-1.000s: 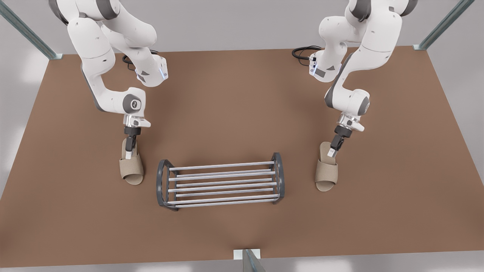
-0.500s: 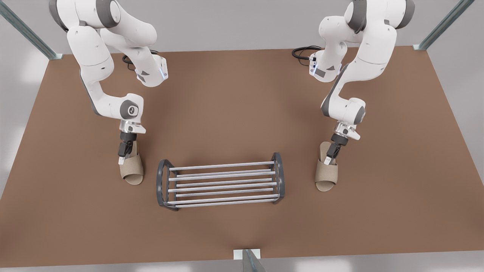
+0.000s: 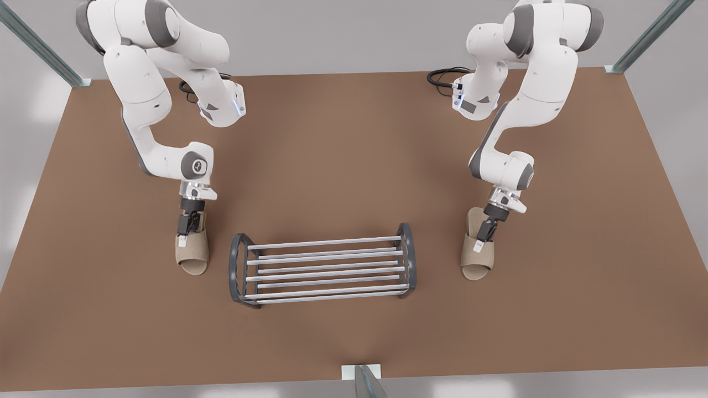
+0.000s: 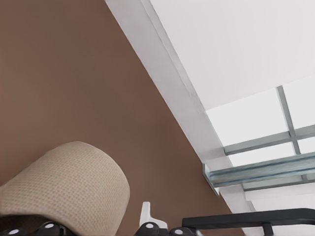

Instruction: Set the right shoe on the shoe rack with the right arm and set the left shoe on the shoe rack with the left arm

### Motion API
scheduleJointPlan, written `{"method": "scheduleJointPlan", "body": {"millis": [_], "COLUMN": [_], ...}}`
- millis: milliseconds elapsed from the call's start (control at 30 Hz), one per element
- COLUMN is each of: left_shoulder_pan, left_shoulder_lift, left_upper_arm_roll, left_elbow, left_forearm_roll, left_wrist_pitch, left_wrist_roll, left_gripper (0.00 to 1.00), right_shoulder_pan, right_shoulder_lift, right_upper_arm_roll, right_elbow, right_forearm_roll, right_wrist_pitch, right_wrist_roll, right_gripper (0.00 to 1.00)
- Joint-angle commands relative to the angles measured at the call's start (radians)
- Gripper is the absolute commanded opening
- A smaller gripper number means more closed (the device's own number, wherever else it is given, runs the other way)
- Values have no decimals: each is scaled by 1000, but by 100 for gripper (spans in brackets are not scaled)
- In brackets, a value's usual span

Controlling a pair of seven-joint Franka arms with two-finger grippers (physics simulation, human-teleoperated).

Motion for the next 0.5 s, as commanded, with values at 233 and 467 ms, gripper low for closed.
{"method": "scheduleJointPlan", "body": {"millis": [233,467], "left_shoulder_pan": [0,1], "left_shoulder_lift": [-6,-227], "left_upper_arm_roll": [0,-52], "left_elbow": [-1,34], "left_forearm_roll": [3,7], "left_wrist_pitch": [0,196], "left_wrist_roll": [1,-70], "left_gripper": [33,29], "right_shoulder_pan": [0,-1], "right_shoulder_lift": [15,38], "right_upper_arm_roll": [0,-2], "right_elbow": [22,37], "right_forearm_roll": [-330,-330], "right_wrist_pitch": [-1,-3], "right_wrist_roll": [43,41], "right_gripper": [76,65]}}
